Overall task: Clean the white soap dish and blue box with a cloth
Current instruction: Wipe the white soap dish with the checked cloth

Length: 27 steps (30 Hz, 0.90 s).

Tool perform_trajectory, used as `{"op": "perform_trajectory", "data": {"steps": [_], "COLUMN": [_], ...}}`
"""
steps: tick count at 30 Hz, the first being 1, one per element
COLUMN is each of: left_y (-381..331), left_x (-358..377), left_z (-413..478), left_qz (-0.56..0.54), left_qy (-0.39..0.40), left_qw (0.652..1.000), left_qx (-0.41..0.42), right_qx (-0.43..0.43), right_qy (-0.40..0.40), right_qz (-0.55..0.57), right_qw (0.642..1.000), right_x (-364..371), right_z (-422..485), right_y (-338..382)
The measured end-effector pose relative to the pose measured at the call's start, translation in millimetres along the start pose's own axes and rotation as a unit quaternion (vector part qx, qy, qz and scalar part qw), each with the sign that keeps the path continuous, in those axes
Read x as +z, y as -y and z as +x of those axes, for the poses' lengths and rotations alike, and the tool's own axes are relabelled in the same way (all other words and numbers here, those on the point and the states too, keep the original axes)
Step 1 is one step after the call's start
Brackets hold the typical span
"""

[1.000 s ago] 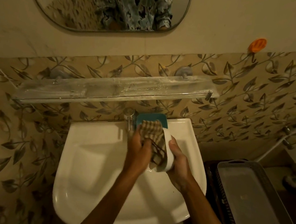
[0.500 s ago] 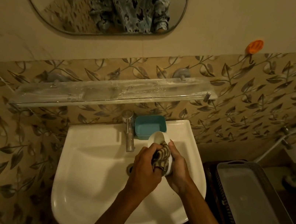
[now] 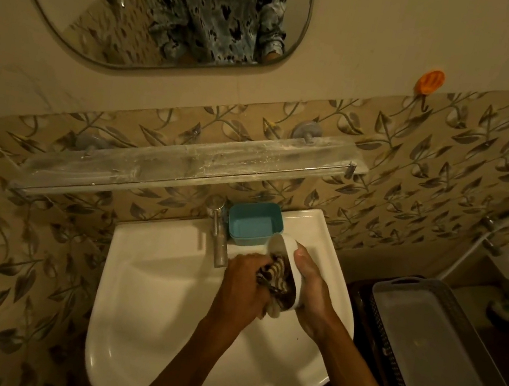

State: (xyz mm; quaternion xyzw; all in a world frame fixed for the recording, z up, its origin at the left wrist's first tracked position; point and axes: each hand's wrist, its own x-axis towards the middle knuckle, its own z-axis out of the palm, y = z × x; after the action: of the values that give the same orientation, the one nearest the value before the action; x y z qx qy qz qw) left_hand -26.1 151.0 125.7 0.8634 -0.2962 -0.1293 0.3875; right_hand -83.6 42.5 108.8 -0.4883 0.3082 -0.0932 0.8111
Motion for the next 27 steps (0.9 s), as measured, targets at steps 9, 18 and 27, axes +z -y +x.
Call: {"op": "perform_trajectory", "data": {"steps": [9,18,27], "left_y": [11,-12,-22], "left_x": [-23,9,32], "left_z": [-28,-65,-80], "left_qz": [-0.476,-0.472,-0.282], "left_qy": [-0.115,-0.107,-0.139], "left_qw": [0.826,0.86,0.945], "left_qx": [-0.28,-0.165,-0.093], "right_qx": [-0.005,-0.002,-0.076], "right_qy": [0.022,-0.036,-0.106], "right_qz": [0.046,0.046,0.066], "right_qw": [0.999,0.998,0.989], "right_x": [-16,17,7], "right_z": [2,-1,-8], "right_y": [8,-8,-12]}}
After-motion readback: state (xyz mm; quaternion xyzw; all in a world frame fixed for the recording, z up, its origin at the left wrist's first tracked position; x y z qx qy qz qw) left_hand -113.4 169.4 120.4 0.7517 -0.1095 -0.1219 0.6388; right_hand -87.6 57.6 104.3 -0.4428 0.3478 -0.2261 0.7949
